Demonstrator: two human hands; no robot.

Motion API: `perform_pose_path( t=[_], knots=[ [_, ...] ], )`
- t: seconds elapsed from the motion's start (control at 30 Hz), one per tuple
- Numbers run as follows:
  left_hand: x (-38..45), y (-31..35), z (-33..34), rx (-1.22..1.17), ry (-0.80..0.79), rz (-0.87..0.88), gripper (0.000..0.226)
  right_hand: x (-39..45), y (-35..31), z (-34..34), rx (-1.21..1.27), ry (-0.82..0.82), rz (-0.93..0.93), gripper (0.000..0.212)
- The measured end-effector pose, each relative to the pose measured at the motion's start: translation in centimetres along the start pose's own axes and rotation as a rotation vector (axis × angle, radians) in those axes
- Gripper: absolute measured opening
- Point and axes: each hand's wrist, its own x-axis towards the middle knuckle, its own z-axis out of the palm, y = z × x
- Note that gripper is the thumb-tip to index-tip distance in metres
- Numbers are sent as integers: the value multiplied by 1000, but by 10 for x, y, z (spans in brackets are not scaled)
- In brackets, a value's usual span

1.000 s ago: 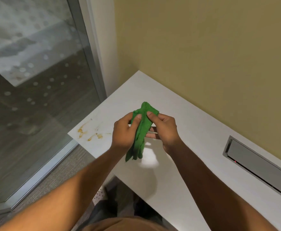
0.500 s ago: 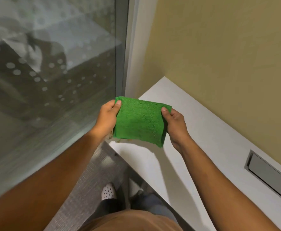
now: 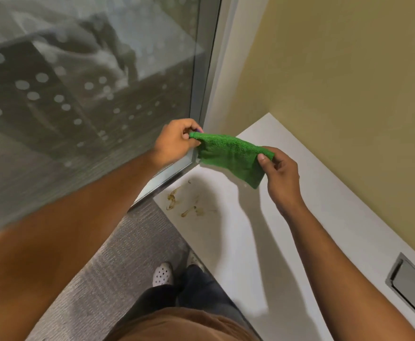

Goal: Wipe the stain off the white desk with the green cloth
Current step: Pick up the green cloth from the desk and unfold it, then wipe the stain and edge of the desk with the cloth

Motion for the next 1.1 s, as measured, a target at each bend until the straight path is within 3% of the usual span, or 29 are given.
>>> perform_pose_path(
  t=[0.13, 0.27, 0.4, 0.5, 0.63, 0.7, 0.8, 0.97, 1.1],
  knots=[
    [8, -22, 13, 128, -77, 119, 23, -9, 35, -7, -206, -43, -65, 22],
    [0, -63, 38, 519, -202, 263, 20, -30, 96, 5, -518, -89, -99, 21],
    [-13, -91, 59, 854, -381, 339, 25, -55, 146, 19, -645, -250, -168, 16],
    [-23, -110, 62, 899, -306, 416, 30, -63, 162, 24, -740, -344, -316, 11],
    [-40, -123, 60, 917, -211, 435, 32, -60, 162, 29, -907, -465, -338, 37],
    [-48, -125, 59, 918, -176, 405, 35, -49, 157, 37, -944, -489, -391, 44],
    [-65, -131, 60, 908, -81, 288, 46, -23, 157, 62, -947, -489, -468, 35],
    [-109, -146, 72, 739, 154, -48, 47, 8, 175, 110, -1084, -676, -349, 74],
    [-144, -167, 83, 547, 235, -208, 49, 13, 189, 128, -1206, -627, -343, 81]
  ],
)
